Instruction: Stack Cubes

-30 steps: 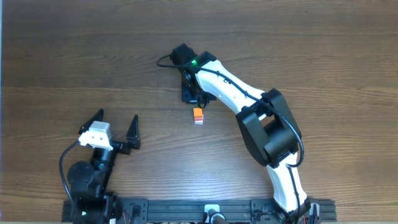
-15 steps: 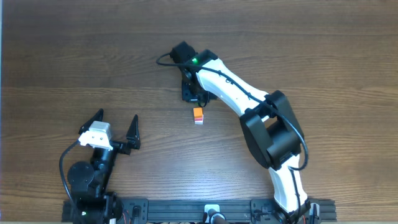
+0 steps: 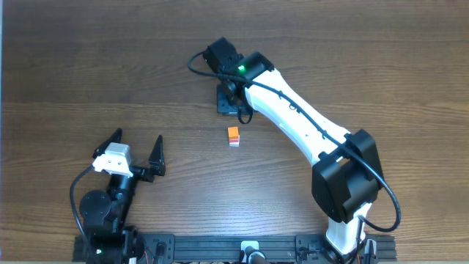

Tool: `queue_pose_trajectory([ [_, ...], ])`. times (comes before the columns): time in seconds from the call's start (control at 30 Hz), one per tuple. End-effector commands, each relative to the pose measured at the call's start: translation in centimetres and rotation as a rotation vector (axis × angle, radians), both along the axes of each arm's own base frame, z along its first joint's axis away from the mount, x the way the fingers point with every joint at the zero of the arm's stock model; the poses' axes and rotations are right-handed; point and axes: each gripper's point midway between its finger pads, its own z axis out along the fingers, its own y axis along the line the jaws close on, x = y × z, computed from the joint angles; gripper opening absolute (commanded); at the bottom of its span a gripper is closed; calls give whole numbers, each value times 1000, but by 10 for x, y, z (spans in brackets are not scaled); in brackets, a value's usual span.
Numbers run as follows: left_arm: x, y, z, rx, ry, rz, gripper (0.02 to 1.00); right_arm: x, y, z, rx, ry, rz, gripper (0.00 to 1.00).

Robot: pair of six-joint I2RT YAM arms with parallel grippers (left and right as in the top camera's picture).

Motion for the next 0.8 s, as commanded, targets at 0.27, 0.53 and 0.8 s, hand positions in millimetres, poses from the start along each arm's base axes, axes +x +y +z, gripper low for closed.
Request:
queue_pose_trajectory([
  [0.27, 0, -2, -1, 10, -3, -11, 996, -18, 10, 14, -12, 1, 10, 9],
  [0.53, 0, -2, -1, 10, -3, -11, 1000, -30, 13, 14, -13, 32, 11, 9],
  [0.8, 0, -2, -1, 10, -3, -11, 996, -36, 17, 14, -15, 38, 25, 7],
])
